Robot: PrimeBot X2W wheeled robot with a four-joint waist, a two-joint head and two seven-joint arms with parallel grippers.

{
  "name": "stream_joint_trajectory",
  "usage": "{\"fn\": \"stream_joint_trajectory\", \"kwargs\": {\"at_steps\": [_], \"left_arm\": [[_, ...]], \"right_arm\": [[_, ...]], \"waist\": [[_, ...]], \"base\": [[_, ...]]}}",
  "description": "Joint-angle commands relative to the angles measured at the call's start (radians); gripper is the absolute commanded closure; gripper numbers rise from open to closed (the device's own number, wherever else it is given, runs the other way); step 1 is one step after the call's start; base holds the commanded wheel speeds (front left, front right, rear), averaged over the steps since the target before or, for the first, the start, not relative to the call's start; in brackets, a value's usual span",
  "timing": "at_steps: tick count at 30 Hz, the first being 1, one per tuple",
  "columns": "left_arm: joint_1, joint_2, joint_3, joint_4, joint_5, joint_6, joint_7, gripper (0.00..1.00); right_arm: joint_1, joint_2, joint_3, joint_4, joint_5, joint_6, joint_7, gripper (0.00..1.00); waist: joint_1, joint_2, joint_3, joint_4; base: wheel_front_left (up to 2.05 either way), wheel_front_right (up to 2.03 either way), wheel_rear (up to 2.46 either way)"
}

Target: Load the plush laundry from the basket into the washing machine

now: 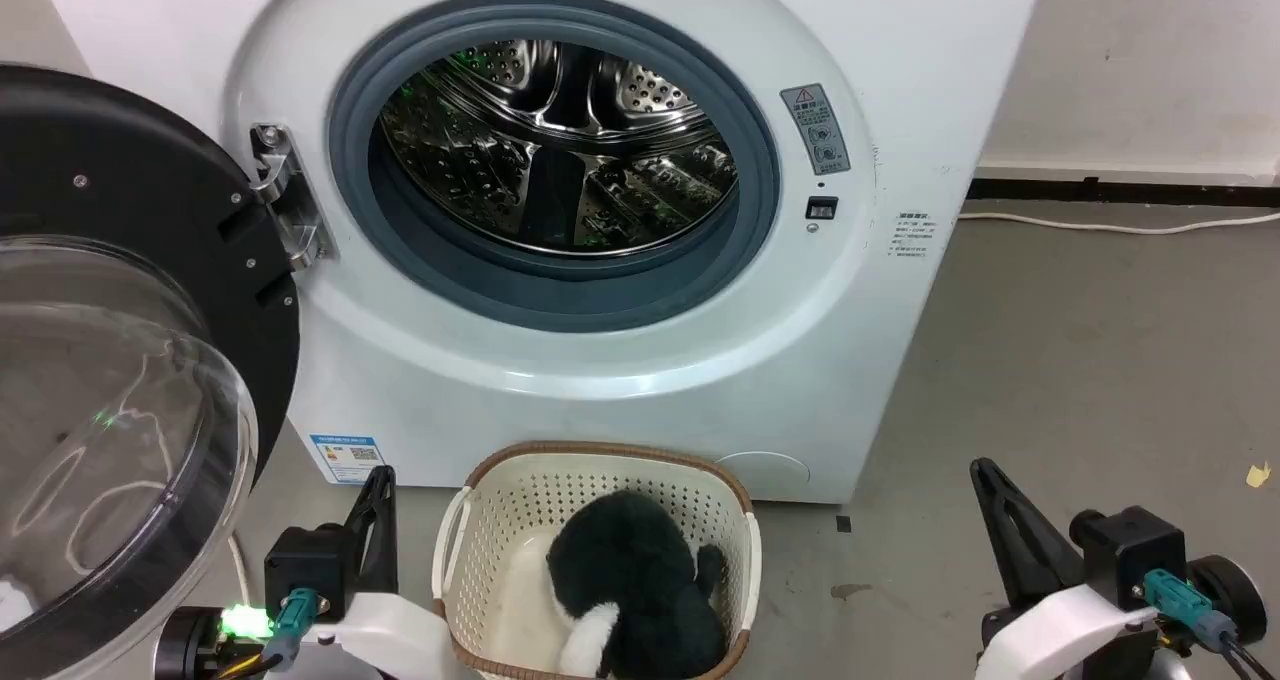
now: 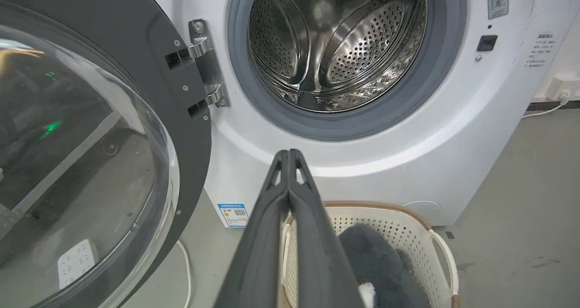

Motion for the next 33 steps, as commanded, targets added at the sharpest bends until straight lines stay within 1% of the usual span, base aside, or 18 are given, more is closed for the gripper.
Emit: {"fn": "stream_joint_trajectory", "kwargs": {"at_steps": [1, 25, 26, 27, 28, 29, 33], "left_arm": [[-0.015, 0.0, 0.0, -0.004, 0.002, -0.004, 0.0, 1.0], [0.0, 0.0, 0.0, 0.0, 0.0, 0.0, 0.0, 1.0], [0.0, 0.0, 0.0, 0.0, 0.0, 0.0, -0.001, 0.0], [0.001, 0.0, -0.001, 0.0, 0.0, 0.001, -0.001, 0.0], [0.001, 0.0, 0.0, 0.0, 0.0, 0.001, -0.001, 1.0], [0.001, 0.0, -0.001, 0.0, 0.0, 0.001, -0.001, 0.0], [0.0, 0.0, -0.006, -0.004, -0.001, 0.005, -0.009, 0.0]], "right_arm": [[-0.012, 0.0, -0.001, 0.002, -0.005, -0.001, 0.0, 1.0], [0.0, 0.0, 0.0, 0.0, 0.0, 0.0, 0.0, 1.0], [0.0, 0.0, 0.0, 0.0, 0.001, 0.0, 0.0, 0.0], [0.0, 0.0, 0.0, 0.0, 0.001, 0.0, -0.001, 0.0], [0.0, 0.0, 0.0, 0.0, 0.001, 0.0, -0.001, 1.0], [0.0, 0.0, 0.001, 0.0, 0.001, 0.0, -0.001, 0.0], [0.001, 0.0, -0.003, 0.0, 0.011, 0.0, -0.009, 0.0]], "waist": [[0.0, 0.0, 0.0, 0.0], [0.0, 0.0, 0.0, 0.0], [0.0, 0.0, 0.0, 0.0], [0.0, 0.0, 0.0, 0.0], [0.0, 0.0, 0.0, 0.0], [0.0, 0.0, 0.0, 0.0], [0.0, 0.0, -0.001, -0.001]], "base": [[0.0, 0.0, 0.0], [0.0, 0.0, 0.0], [0.0, 0.0, 0.0], [0.0, 0.0, 0.0], [0.0, 0.0, 0.0], [0.0, 0.0, 0.0], [0.0, 0.0, 0.0]]}}
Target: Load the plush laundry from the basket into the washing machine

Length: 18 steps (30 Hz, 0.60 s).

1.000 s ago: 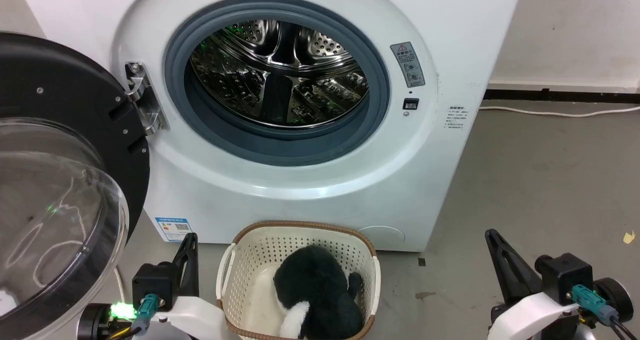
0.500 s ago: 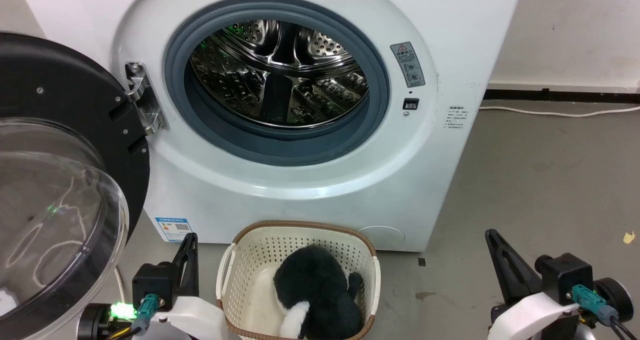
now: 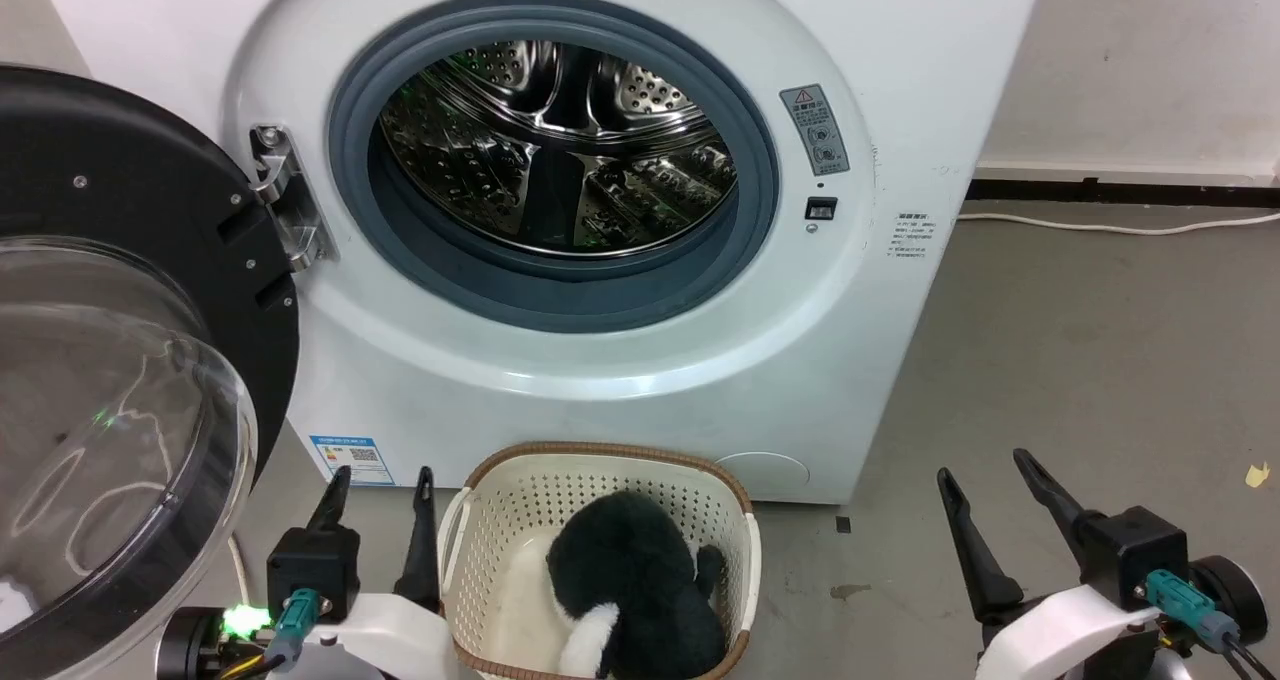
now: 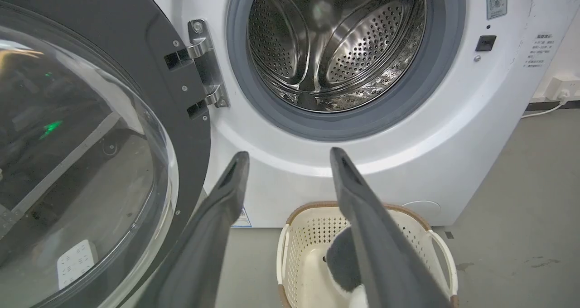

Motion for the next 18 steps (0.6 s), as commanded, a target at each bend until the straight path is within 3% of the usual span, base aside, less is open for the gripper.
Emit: {"fn": "stream_joint_trajectory", "kwargs": {"at_steps": [1, 18], "left_arm": [[0.0, 0.0, -0.004, -0.005, -0.001, 0.004, -0.009, 0.0], [-0.019, 0.004, -0.033, -0.009, -0.004, 0.009, -0.045, 0.0]], "right_arm": [[0.001, 0.0, -0.003, 0.0, 0.009, 0.0, -0.009, 0.0], [-0.019, 0.0, -0.024, -0.003, 0.05, 0.0, -0.044, 0.0]], "waist": [[0.0, -0.0001, 0.0, 0.0], [0.0, -0.0001, 0.059, -0.033]], "base": [[0.0, 0.0, 0.0], [0.0, 0.0, 0.0]]}}
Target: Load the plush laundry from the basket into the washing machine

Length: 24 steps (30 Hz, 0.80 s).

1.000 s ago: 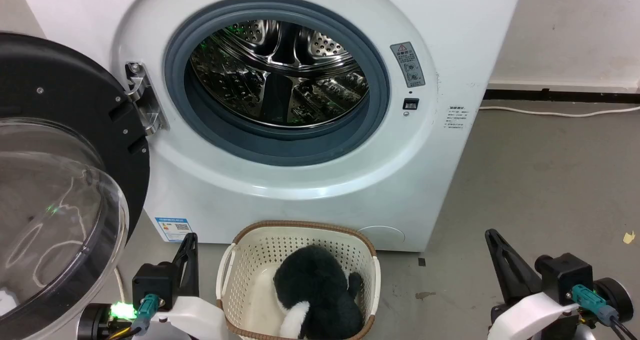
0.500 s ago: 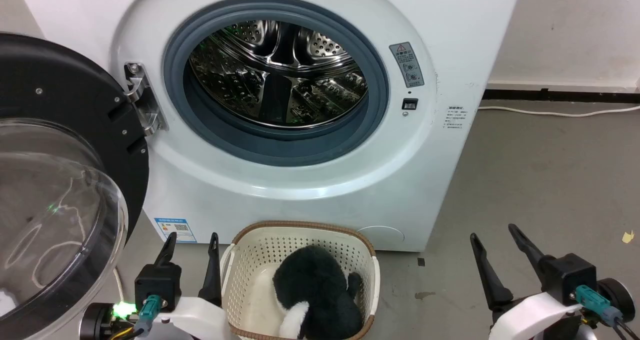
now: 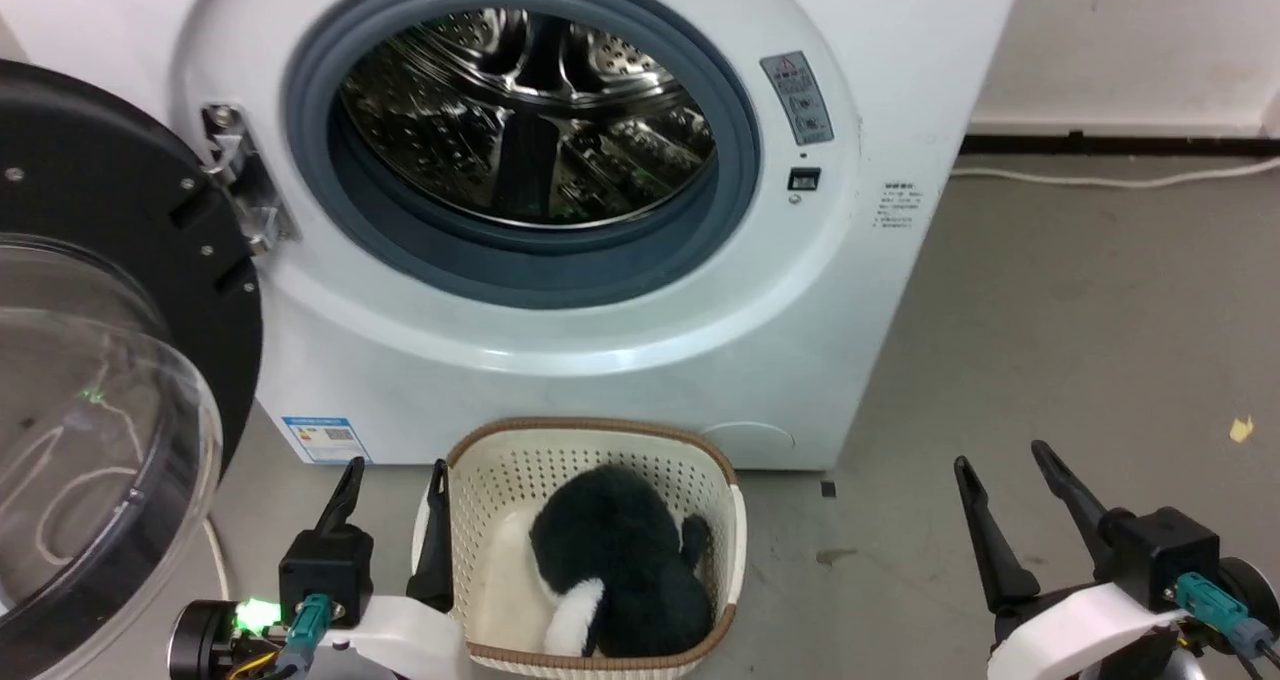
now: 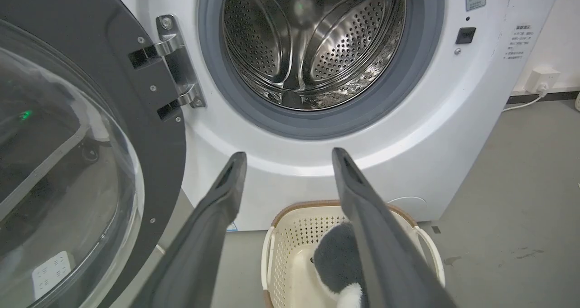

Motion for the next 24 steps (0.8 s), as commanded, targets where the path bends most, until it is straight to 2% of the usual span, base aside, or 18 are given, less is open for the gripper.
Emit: {"fn": "stream_joint_trajectory", "kwargs": {"at_steps": [1, 24], "left_arm": [[-0.02, 0.004, -0.005, 0.001, -0.002, 0.001, -0.011, 0.0], [-0.124, 0.043, -0.03, 0.114, -0.001, 0.007, -0.057, 0.0]], "right_arm": [[-0.02, 0.0, -0.003, -0.003, 0.01, 0.0, -0.01, 0.0], [-0.091, 0.0, -0.014, -0.035, 0.083, 0.0, -0.058, 0.0]], "waist": [[0.0, 0.0, 0.013, -0.009], [0.0, 0.0, 0.188, -0.099]], "base": [[0.0, 0.0, 0.0], [0.0, 0.0, 0.0]]}}
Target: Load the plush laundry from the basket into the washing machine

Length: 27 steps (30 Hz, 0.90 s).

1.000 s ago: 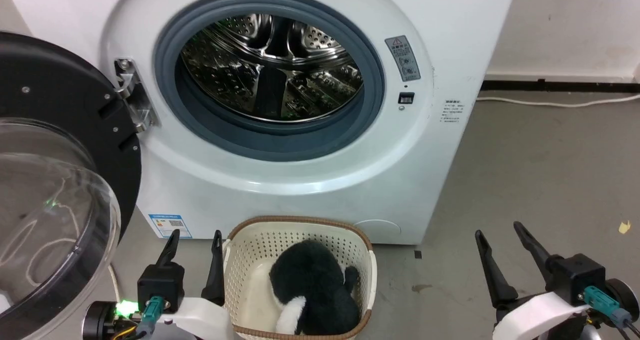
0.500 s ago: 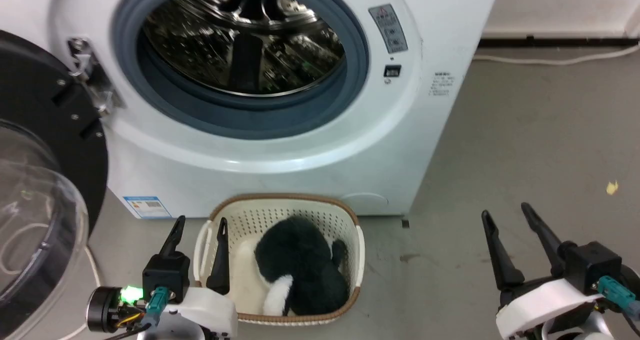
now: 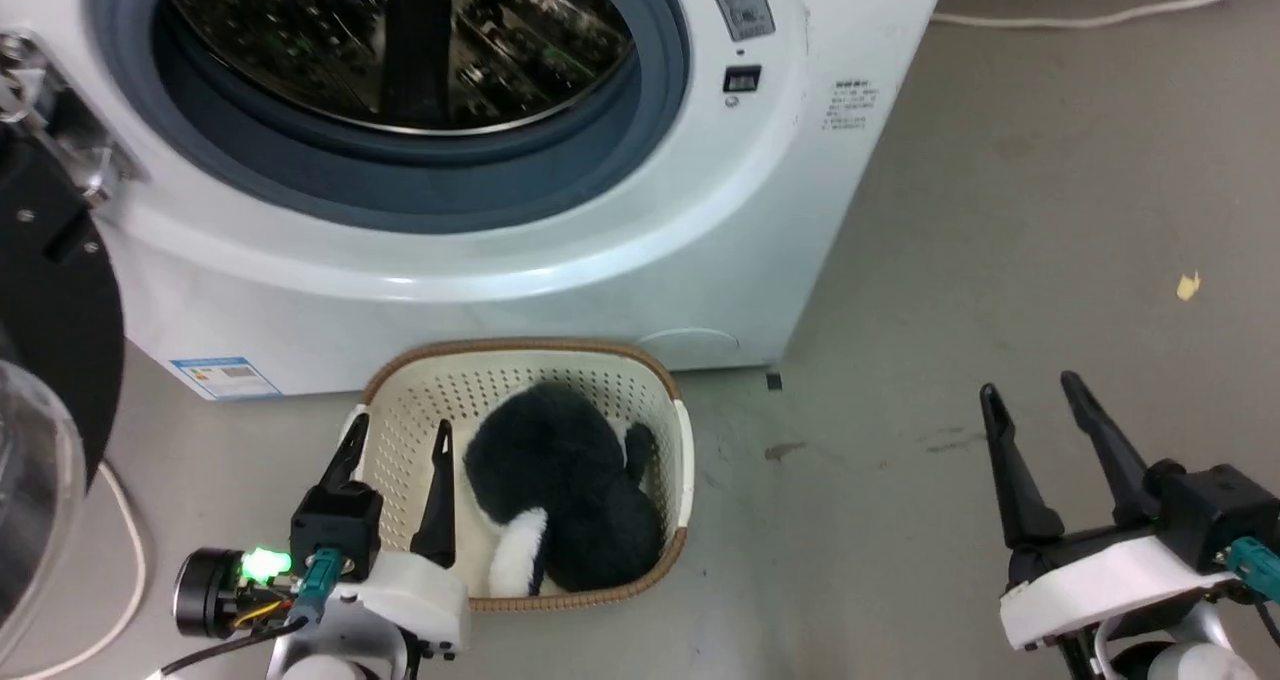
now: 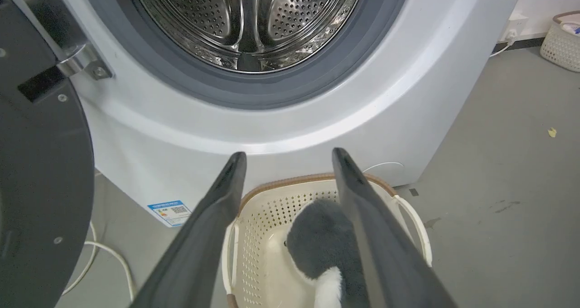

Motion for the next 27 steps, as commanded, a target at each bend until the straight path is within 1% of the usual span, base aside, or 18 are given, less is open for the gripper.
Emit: {"fn": "stream_joint_trajectory", "kwargs": {"at_steps": [1, 8, 17, 21, 27], "left_arm": [[-0.025, 0.007, -0.008, 0.012, 0.0, 0.006, -0.01, 0.0], [-0.084, 0.019, -0.027, 0.087, -0.001, 0.0, 0.012, 0.0], [-0.144, 0.047, -0.043, 0.178, 0.001, -0.002, -0.008, 0.0], [-0.182, 0.058, -0.055, 0.232, 0.003, -0.007, -0.016, 0.0], [-0.256, 0.078, -0.087, 0.334, 0.022, -0.015, 0.002, 0.0]], "right_arm": [[-0.023, 0.0, -0.005, -0.01, 0.011, 0.0, -0.01, 0.0], [-0.05, 0.0, -0.01, -0.014, 0.045, 0.0, -0.027, 0.0], [-0.074, 0.0, -0.017, -0.022, 0.069, 0.0, -0.045, 0.0], [-0.081, 0.0, -0.02, -0.023, 0.078, -0.001, -0.054, 0.0], [-0.099, 0.0, -0.015, -0.029, 0.101, -0.001, -0.066, 0.0]], "waist": [[-0.0002, -0.0001, 0.016, -0.008], [-0.0002, -0.0001, 0.075, -0.033], [-0.0002, -0.0001, 0.146, -0.071], [-0.0002, -0.0001, 0.174, -0.083], [-0.0002, -0.0001, 0.22, -0.1]], "base": [[0.0, 0.0, 0.0], [0.0, 0.0, 0.0], [0.0, 0.0, 0.0], [0.0, 0.0, 0.0], [0.0, 0.0, 0.0]]}}
